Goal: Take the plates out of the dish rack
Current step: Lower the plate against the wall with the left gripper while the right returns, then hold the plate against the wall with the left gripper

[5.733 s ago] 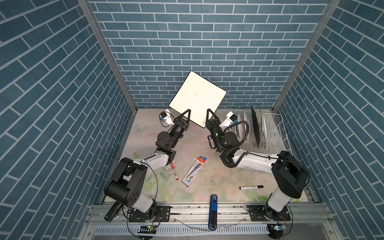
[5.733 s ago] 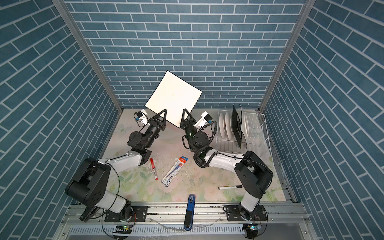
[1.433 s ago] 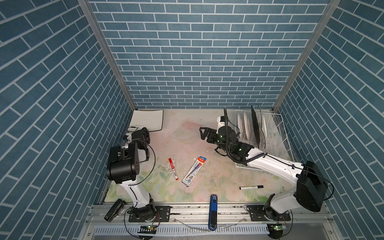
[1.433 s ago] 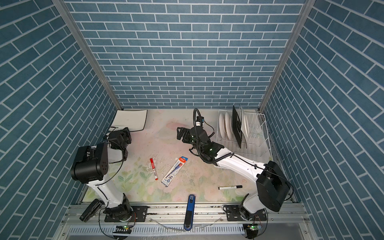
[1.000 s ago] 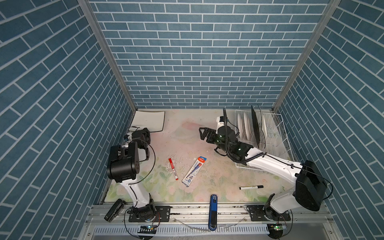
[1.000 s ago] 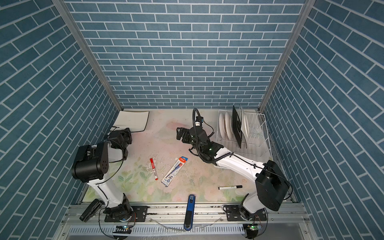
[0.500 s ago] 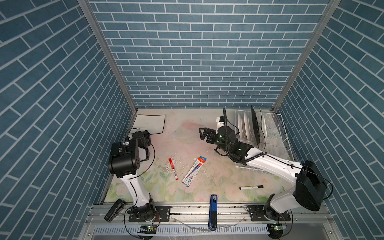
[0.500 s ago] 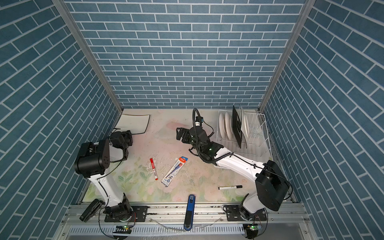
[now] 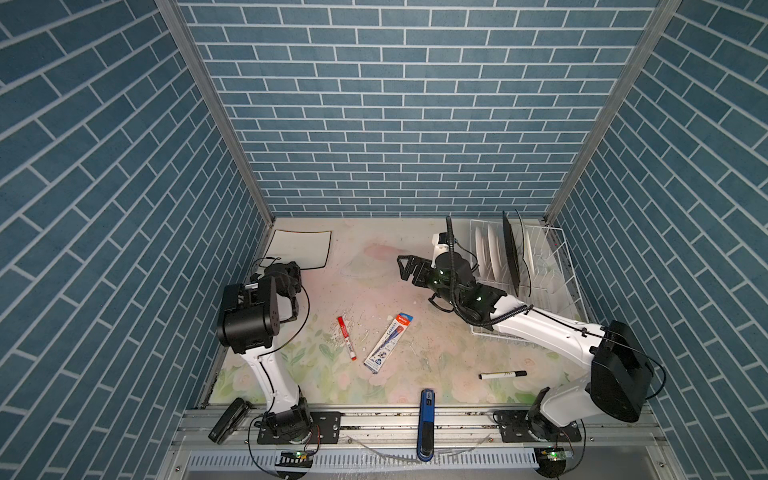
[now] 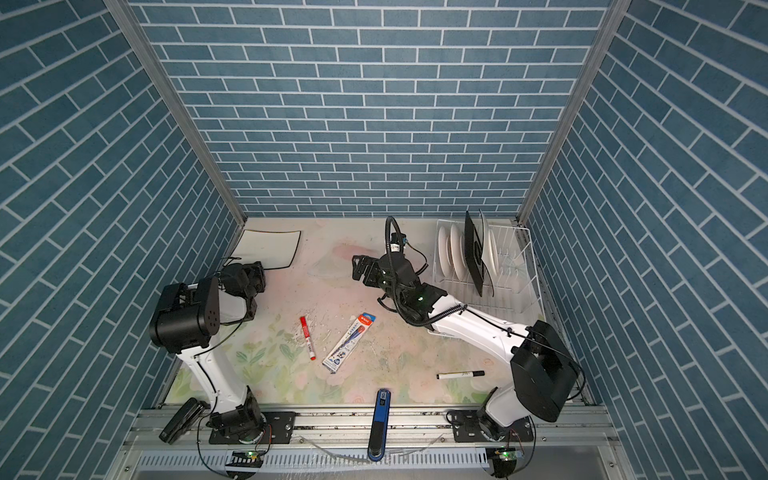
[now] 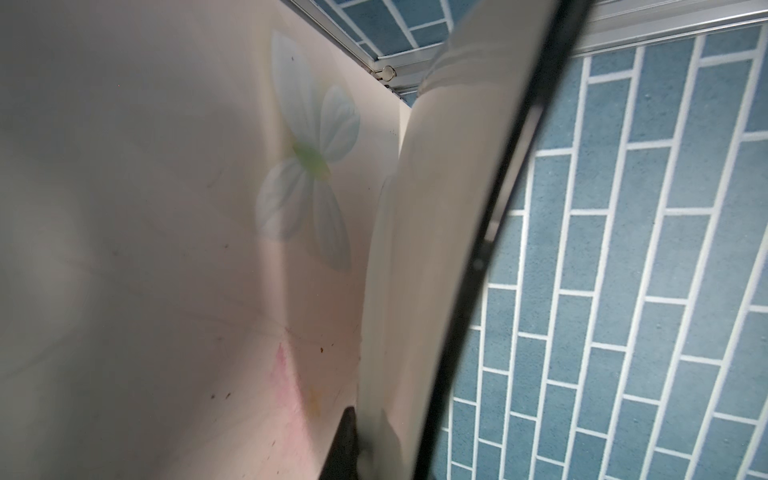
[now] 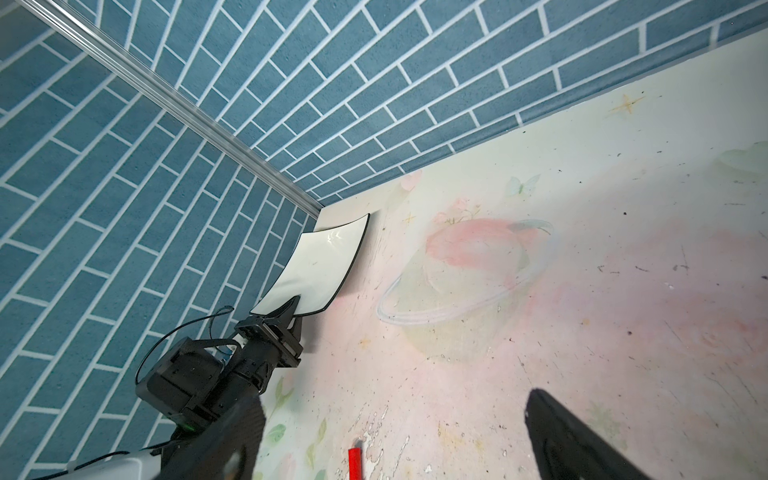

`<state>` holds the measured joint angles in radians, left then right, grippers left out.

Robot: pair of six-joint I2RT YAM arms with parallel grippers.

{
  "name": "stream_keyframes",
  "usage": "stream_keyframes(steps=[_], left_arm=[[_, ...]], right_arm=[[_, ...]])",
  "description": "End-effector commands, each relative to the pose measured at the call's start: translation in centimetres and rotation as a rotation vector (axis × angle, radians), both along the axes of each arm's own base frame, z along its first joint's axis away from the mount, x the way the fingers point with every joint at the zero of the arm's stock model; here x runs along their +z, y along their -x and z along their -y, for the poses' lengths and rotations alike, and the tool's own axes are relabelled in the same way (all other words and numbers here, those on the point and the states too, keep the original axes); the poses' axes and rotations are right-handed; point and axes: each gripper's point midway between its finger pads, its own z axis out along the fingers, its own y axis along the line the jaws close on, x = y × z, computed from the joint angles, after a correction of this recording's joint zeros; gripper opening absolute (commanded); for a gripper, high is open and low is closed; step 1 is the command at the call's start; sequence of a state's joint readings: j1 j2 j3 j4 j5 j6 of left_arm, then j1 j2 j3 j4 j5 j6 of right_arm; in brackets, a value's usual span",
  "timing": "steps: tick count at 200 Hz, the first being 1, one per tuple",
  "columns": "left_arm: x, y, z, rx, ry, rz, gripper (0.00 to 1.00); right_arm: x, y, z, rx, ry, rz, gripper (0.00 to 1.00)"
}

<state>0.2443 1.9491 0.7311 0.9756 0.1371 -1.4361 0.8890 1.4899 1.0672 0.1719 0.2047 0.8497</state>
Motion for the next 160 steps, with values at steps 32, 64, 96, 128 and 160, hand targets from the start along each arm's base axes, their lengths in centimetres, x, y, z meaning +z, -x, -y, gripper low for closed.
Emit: stream_keyframes(steps=[32,64,96,128,160], left_arm=[[6.6,-2.0,-0.6,-0.006,-0.058,0.222,0.00],[6.2,-1.9,-0.6,-0.004,-0.054,0.208,0.00],[5.9,-1.9,-0.6,-0.001,-0.053,0.198,0.00],[5.9,-1.8,-0.7,0.002,-0.052,0.194,0.00],[5.7,-1.7,-0.7,0.004,-0.048,0.188,0.17]], right_arm=[[1.7,-0.4,-0.5,-0.004,-0.058,0.013,0.99],[1.7,-0.4,-0.5,-0.003,-0.057,0.012,0.99],[1.6,-0.4,-0.5,-0.004,-0.057,0.012,0.99],[1.5,-0.4,-0.5,-0.005,-0.056,0.010,0.99],[1.5,-0.4,-0.5,-0.005,-0.057,0.008,0.99]])
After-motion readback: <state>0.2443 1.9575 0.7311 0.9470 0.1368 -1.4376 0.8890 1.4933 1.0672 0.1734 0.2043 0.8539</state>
